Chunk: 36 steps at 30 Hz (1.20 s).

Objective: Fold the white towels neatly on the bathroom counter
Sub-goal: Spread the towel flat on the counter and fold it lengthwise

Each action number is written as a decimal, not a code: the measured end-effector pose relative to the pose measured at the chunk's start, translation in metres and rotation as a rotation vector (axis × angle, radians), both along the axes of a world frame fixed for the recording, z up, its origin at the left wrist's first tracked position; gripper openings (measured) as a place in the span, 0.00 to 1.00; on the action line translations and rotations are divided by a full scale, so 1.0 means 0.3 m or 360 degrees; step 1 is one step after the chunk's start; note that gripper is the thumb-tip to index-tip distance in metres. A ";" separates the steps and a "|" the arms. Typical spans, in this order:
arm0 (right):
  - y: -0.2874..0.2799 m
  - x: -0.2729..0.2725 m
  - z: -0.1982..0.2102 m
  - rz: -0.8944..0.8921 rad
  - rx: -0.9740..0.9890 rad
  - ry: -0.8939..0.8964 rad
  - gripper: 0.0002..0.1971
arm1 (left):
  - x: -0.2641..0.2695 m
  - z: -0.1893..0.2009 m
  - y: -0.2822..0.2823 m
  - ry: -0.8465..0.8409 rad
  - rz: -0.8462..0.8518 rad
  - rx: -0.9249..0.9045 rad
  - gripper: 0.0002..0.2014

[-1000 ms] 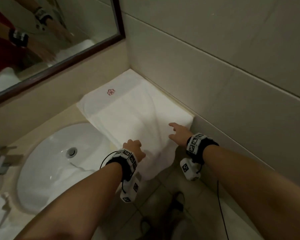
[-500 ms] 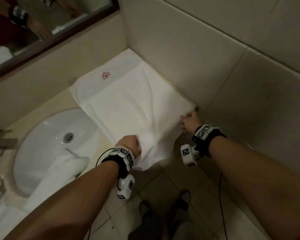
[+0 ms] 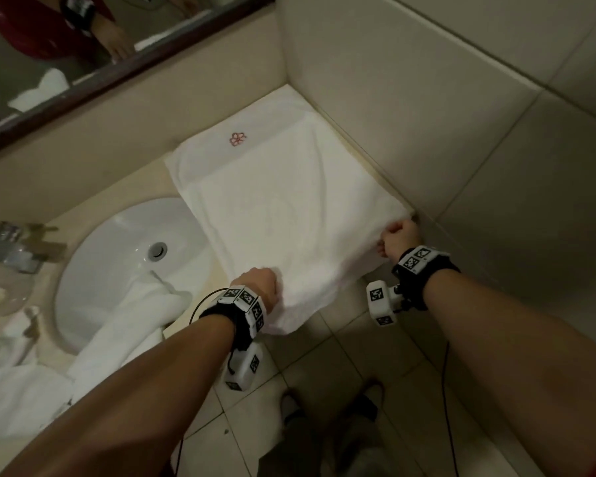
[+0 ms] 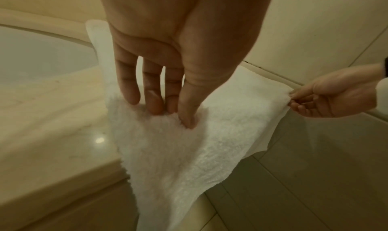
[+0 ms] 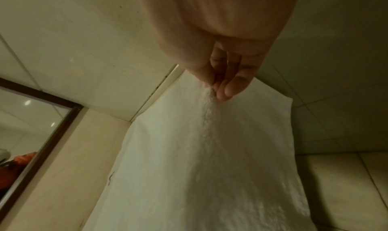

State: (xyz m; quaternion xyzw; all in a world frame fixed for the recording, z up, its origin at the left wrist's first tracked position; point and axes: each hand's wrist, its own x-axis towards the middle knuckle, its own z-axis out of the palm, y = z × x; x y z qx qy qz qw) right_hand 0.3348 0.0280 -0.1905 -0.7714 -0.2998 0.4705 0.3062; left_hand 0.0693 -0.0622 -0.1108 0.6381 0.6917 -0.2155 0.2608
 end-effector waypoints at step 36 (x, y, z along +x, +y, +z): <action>-0.154 -0.322 0.131 0.1439 0.0040 -0.0446 0.11 | -0.264 -0.016 -0.054 -0.1328 0.2082 -0.0253 0.10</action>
